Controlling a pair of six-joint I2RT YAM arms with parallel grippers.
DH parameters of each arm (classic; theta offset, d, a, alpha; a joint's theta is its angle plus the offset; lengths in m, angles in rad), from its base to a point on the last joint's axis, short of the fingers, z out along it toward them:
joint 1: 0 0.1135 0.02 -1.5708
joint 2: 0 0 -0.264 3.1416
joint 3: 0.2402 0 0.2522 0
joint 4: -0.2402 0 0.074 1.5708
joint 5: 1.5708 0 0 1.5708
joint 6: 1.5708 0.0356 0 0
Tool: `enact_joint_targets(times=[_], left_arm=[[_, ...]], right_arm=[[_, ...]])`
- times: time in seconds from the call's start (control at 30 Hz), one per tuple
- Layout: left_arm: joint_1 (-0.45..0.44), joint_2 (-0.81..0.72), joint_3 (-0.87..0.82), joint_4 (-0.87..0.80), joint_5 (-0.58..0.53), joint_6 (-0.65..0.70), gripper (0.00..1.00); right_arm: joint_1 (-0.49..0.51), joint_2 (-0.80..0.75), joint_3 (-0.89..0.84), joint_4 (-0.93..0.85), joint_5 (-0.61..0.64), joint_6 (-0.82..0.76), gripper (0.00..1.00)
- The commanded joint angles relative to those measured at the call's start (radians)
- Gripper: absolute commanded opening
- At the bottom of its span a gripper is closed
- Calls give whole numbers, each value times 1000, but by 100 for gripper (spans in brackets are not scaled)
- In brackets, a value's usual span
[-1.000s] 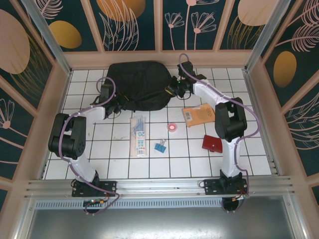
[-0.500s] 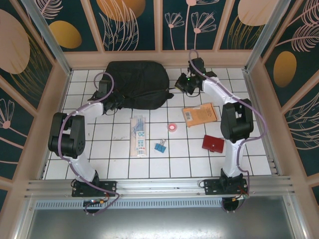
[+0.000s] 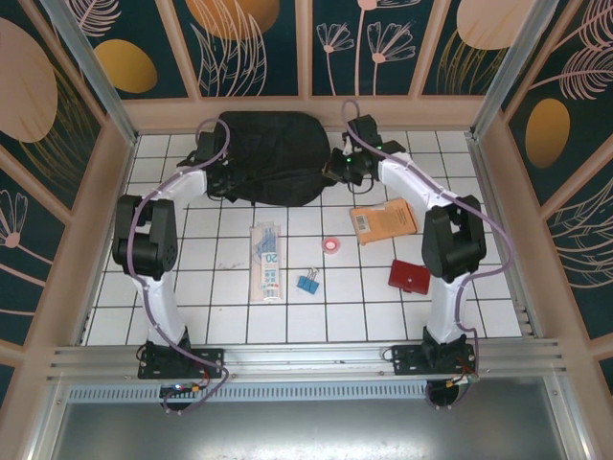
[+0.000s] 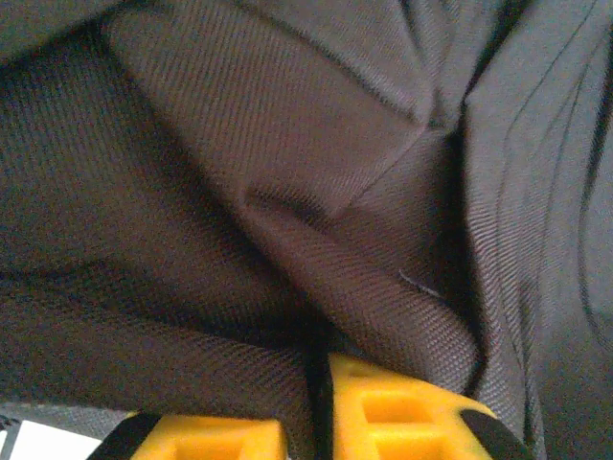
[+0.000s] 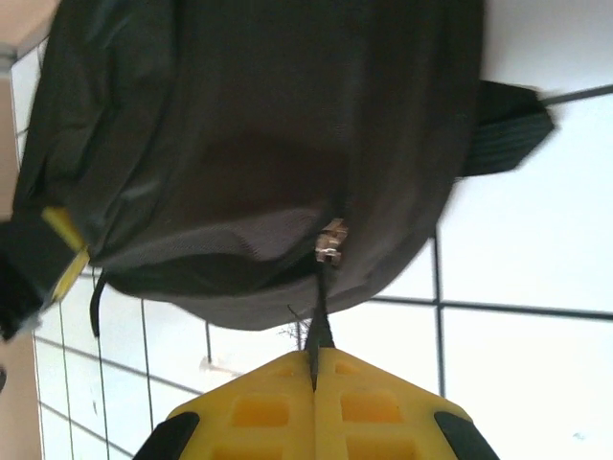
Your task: Pack books, pencil case, and school supplies into a backpack
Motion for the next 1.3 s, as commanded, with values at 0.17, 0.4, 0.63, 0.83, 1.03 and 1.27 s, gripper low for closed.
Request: enact_joint_targets(times=[0.17, 0.4, 0.63, 0.83, 1.03, 1.27], left_arm=[[0, 35, 160, -20, -6, 39, 50], [0, -259, -20, -46, -175, 51, 70], [-14, -520, -255, -3, 51, -19, 73], [-85, -683, -584, 216, 132, -525, 86], [-146, -637, -645, 342, 110, -797, 80], [-179, -529, -617, 405, 60, -885, 62]], right_arm=[[121, -113, -37, -21, -3, 18, 0], [194, -89, -38, 41, -70, 98, 0], [242, -53, 27, 41, -82, 120, 0], [243, -37, 17, 68, -74, 155, 0], [248, -30, -12, 119, -87, 195, 0], [266, -22, -16, 127, -84, 208, 0]])
